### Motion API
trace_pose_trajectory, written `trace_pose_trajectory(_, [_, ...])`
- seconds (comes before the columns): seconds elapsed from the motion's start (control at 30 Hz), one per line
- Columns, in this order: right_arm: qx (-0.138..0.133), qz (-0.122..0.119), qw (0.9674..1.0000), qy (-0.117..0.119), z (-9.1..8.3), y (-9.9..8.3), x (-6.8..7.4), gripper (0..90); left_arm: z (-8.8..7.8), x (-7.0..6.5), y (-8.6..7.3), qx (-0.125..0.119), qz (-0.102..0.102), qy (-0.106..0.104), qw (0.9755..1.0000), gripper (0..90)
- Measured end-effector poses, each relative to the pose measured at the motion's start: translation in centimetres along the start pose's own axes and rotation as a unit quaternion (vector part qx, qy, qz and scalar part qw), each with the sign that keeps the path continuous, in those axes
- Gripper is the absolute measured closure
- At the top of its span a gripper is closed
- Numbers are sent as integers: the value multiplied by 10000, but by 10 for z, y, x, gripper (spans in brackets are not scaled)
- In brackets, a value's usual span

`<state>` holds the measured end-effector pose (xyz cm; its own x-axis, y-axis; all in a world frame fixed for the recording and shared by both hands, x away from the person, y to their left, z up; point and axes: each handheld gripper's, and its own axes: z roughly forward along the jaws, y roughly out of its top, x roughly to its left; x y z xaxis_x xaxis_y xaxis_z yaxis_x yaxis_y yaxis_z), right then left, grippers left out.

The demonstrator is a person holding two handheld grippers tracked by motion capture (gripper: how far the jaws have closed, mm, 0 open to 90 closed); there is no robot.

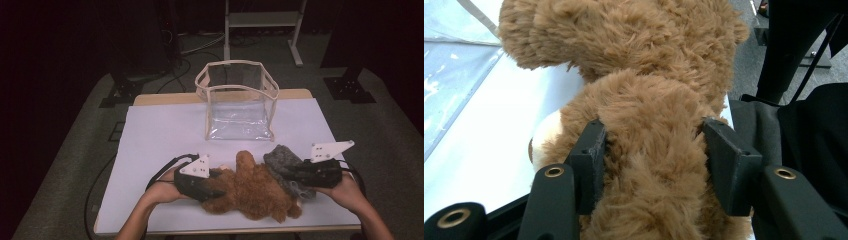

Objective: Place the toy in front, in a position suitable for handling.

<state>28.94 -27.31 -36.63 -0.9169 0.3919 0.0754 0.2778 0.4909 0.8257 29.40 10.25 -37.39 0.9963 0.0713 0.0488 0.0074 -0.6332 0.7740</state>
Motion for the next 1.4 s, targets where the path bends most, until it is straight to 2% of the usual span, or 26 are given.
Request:
trace_pose_trajectory(0.03, [0, 29, 10000, -96, -6, -1, -2, 786, 0, 0, 0, -5, -6, -9, 10000, 470])
trace_pose_trajectory(0.17, [-86, -11, 9999, -120, -11, 4, -2, 784, 0, 0, 0, 2, -25, -56, 10000, 467])
trace_pose_trajectory(0.4, [-91, -248, 9996, 118, 12, 20, 1, 781, -1, -3, -1, 12, 7, -94, 10000, 462])
trace_pose_trajectory(0.53, [-97, -72, 9998, 165, 9, 13, -3, 781, -1, -3, -2, -39, 2, -89, 10000, 459])
trace_pose_trajectory(0.67, [-49, 147, 9999, 55, -2, -1, -10, 777, 0, -3, -1, -22, 22, -74, 10000, 450])
trace_pose_trajectory(0.73, [-33, 142, 9999, -12, -8, -2, -9, 777, 0, -3, 1, 11, 52, -91, 9999, 450])
trace_pose_trajectory(0.83, [-60, 31, 10000, -18, -8, 8, -7, 777, 1, -4, 1, 29, 69, -107, 9999, 450])
trace_pose_trajectory(1.03, [-51, -177, 9997, 140, 12, 25, -5, 777, 0, -6, -1, 10, 88, -122, 9999, 447])
trace_pose_trajectory(1.17, [-34, -86, 9999, 121, 12, 22, -12, 777, -1, -6, -2, -15, 104, -126, 9999, 445])
trace_pose_trajectory(1.3, [7, 132, 9999, -68, 2, 10, -20, 777, 0, -5, -1, -28, 101, -101, 9999, 435])
trace_pose_trajectory(1.4, [-18, 122, 9999, -75, -3, 8, -17, 776, 2, -5, 0, -13, 87, -134, 9999, 435])
